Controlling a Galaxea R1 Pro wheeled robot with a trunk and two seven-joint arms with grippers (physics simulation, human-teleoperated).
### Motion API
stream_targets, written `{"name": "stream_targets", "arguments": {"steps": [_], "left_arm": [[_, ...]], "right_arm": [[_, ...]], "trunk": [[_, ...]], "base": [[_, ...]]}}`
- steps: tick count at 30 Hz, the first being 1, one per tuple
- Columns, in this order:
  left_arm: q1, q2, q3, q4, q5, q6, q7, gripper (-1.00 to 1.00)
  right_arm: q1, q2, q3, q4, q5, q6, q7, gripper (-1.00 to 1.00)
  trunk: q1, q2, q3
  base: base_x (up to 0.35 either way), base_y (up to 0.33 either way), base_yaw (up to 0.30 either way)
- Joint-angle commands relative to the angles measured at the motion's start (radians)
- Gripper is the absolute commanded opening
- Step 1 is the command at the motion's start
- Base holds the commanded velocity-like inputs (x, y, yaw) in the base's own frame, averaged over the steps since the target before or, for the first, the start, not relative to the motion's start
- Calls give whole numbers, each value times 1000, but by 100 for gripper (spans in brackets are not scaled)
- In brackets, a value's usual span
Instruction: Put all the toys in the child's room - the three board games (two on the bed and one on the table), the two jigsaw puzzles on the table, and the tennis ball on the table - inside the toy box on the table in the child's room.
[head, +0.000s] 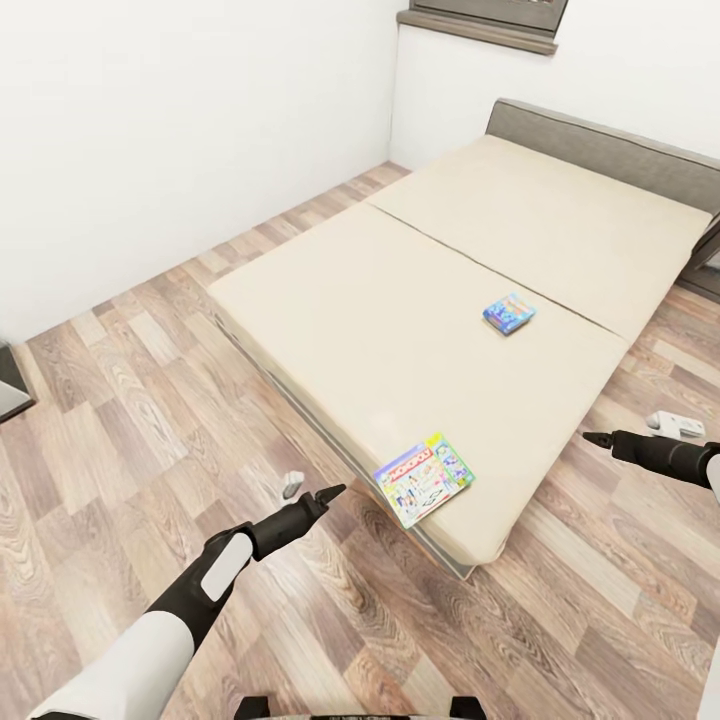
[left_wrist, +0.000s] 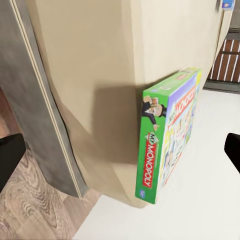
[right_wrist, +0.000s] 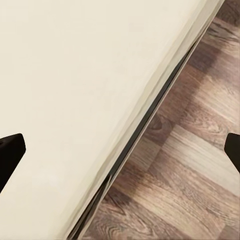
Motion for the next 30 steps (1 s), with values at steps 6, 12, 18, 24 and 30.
{"name": "stream_targets", "arguments": {"steps": [6, 12, 18, 24, 30], "left_arm": [[-1, -3, -2, 0, -3, 9, 1, 100], [-1, -4, -1, 0, -14, 10, 1, 100], [-1, -4, -1, 0, -19, 9, 1, 100], [-2, -4, -1, 0, -20, 9, 1, 100], [-2, -5, -1, 0, -20, 8, 1, 100]], "right_arm": [[0, 0, -2, -1, 7, 3, 9, 100], [0, 0, -2, -1, 7, 3, 9, 100], [-1, 0, -2, -3, 8, 3, 9, 100], [0, 0, -2, -5, 8, 3, 9, 100], [-1, 0, -2, -6, 7, 3, 9, 100]], "trunk": [[0, 0, -2], [0, 0, -3], [0, 0, -3], [0, 0, -3], [0, 0, -3]], "base": [[0, 0, -3], [0, 0, -128], [0, 0, -231], [0, 0, -169], [0, 0, -59]]}}
